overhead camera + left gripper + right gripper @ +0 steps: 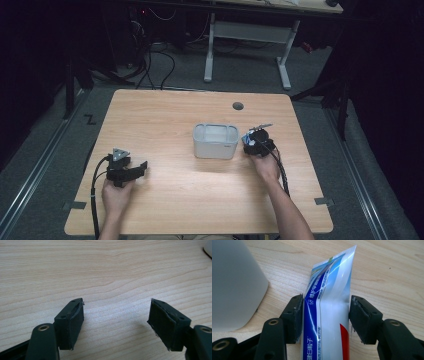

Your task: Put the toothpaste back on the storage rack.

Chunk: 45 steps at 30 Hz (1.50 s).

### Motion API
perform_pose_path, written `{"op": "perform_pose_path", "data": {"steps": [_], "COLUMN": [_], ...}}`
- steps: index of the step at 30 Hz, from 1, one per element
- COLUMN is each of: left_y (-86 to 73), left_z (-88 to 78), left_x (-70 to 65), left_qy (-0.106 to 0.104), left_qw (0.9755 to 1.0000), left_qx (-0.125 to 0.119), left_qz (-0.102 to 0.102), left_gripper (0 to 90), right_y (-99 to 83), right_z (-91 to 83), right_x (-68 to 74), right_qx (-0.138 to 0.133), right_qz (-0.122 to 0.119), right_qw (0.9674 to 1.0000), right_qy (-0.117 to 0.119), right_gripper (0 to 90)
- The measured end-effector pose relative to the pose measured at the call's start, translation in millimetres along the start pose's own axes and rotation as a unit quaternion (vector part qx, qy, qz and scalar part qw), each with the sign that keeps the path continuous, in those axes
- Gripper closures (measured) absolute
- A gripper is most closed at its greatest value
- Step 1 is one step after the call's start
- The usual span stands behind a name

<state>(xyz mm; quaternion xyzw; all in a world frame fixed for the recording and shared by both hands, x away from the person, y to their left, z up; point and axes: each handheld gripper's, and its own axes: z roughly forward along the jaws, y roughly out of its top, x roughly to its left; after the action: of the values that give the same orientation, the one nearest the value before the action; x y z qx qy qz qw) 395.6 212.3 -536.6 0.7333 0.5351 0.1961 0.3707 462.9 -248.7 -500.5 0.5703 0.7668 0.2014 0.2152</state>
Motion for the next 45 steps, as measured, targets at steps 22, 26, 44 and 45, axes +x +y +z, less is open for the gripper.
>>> {"op": "perform_pose_path", "data": {"steps": [22,26,44,45], "left_y": [-0.1,-0.1,-0.1,0.0], "left_z": [0.0,0.0,0.1,0.0], "left_x": [0.3,0.3,0.2,0.2], "left_qy": [-0.002,-0.002,-0.004,-0.005], "left_qw": [1.0000,1.0000,1.0000,1.0000], "left_qx": [-0.001,-0.001,-0.001,0.000], "left_qz": [-0.001,-0.001,0.001,0.001], "left_gripper": [28.5,28.4,28.5,28.5], "right_y": [9.6,8.8,18.6,17.7], "right_z": [7.6,11.1,6.3,4.6], "right_x": [-14.6,-16.6,-22.5,-23.9], "right_qx": [0.044,0.047,0.079,0.084], "right_qz": [0.012,0.026,0.012,0.010], "right_qw": [0.9990,0.9985,0.9963,0.9956], "right_qy": [0.004,0.013,0.032,0.040], "right_gripper": [59.7,60.6,71.1,71.6]}}
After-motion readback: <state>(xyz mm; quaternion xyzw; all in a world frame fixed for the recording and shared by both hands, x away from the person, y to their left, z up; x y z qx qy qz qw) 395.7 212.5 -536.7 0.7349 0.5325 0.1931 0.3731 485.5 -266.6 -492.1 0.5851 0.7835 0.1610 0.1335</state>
